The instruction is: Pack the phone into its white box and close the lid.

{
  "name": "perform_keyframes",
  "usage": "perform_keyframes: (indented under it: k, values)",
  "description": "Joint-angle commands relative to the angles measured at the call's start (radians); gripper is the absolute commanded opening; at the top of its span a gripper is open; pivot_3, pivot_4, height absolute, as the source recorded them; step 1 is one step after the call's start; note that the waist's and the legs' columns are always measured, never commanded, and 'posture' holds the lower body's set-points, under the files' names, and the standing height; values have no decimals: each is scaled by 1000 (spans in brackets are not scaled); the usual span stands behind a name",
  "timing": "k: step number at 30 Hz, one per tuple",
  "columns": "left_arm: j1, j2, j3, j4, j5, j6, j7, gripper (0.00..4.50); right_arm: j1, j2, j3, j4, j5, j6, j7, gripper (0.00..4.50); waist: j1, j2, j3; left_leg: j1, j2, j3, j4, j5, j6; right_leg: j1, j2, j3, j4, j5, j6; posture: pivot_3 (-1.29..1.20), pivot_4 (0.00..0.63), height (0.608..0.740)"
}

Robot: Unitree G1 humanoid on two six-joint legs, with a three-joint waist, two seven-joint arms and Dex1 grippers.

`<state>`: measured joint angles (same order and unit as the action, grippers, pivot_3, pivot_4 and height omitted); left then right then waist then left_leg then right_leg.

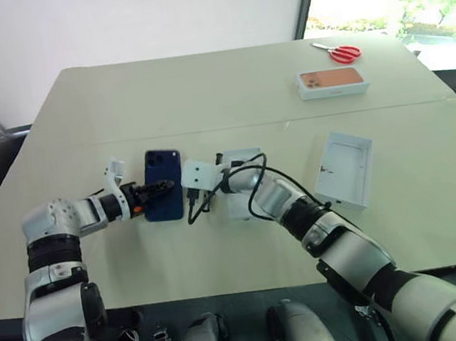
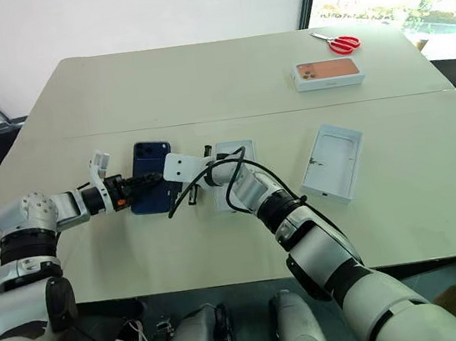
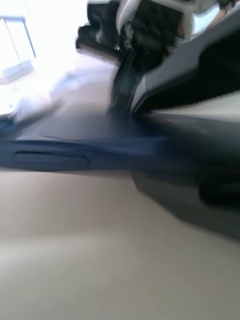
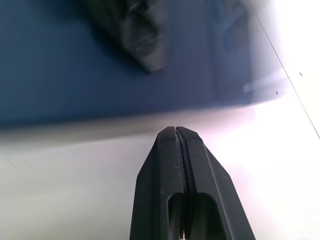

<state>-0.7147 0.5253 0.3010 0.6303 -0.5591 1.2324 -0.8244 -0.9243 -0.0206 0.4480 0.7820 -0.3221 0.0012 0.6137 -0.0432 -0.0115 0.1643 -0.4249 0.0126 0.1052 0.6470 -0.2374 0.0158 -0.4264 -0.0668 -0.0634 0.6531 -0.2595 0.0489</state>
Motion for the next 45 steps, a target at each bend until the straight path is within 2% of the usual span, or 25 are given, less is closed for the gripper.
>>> perform_keyframes:
  k: [1, 9, 13, 20, 24, 29, 30, 33, 36, 40, 45]
  values:
    - [38, -12, -50, 8, 26, 32, 34, 1085, -8, 1, 0, -34, -2, -14, 2, 0, -1, 0, 0, 0, 0, 0, 0, 0, 0, 0, 0, 0, 0, 0, 0, 0, 150, 740]
    - [56, -17, -17, 4, 3, 40, 56, 1085, -8, 2, -12, -43, 4, -9, 9, 0, -2, 0, 0, 0, 0, 0, 0, 0, 0, 0, 0, 0, 0, 0, 0, 0, 150, 740]
    - [66, -17, -3, 2, -12, 37, 60, 11, 1, -5, -7, -50, -3, -12, 10, 0, -2, 0, -1, 0, 0, 0, 0, 0, 0, 0, 0, 0, 0, 0, 0, 0, 150, 740]
    - [89, -22, 32, -39, -75, 81, 59, 11, 17, -17, -47, -124, 43, 21, 42, 0, -3, 0, -1, 1, 0, 0, -1, 0, 0, 0, 0, 0, -1, 0, 0, 0, 150, 740]
    - [101, -24, 82, -66, -111, 99, 72, 11, 36, -16, -132, -271, 175, 113, 122, 0, -4, 0, -1, 0, 0, 0, -2, 0, 0, 0, 0, 0, -1, 0, 0, 0, 150, 740]
    - [85, -37, 254, -75, -215, 128, 112, 11, 41, -21, -324, -523, 492, 423, 247, 0, -5, 0, -1, -1, 1, 0, -2, -3, 4, -1, 0, 0, -1, 0, 0, 0, 150, 740]
    - [95, -47, 264, -102, -220, 109, 127, 3, 49, -35, -342, -558, 536, 464, 273, 254, -4, 0, -1, -1, 1, 0, -2, -3, 4, -2, 0, 0, -1, 0, 0, 0, 150, 740]
    - [124, -83, 308, -184, -252, 95, 171, 0, 124, -159, -271, -655, 493, 455, 345, 1255, 1, 0, -1, -1, 1, 0, -2, -4, 6, -1, 0, 0, -2, 0, 0, 0, 150, 740]
    - [139, -111, 340, -242, -298, 120, 199, 0, 199, -305, -217, -725, 493, 457, 456, 2731, 0, -1, 0, -2, 0, 0, -2, -5, 7, -1, 0, 0, -5, 0, 0, 0, 150, 740]
    - [142, -133, 357, -294, -326, 124, 250, 0, 278, -465, -172, -802, 496, 427, 566, 2731, -1, -1, 2, -3, 1, 0, -3, -5, 7, -3, 0, 0, -5, 0, 0, 0, 150, 740]
    - [148, -140, 346, -312, -338, 111, 279, 0, 313, -555, -152, -849, 495, 420, 623, 2731, -1, -1, 2, -2, 1, 0, -3, -4, 6, -4, 0, 0, -3, 0, 0, 0, 150, 740]
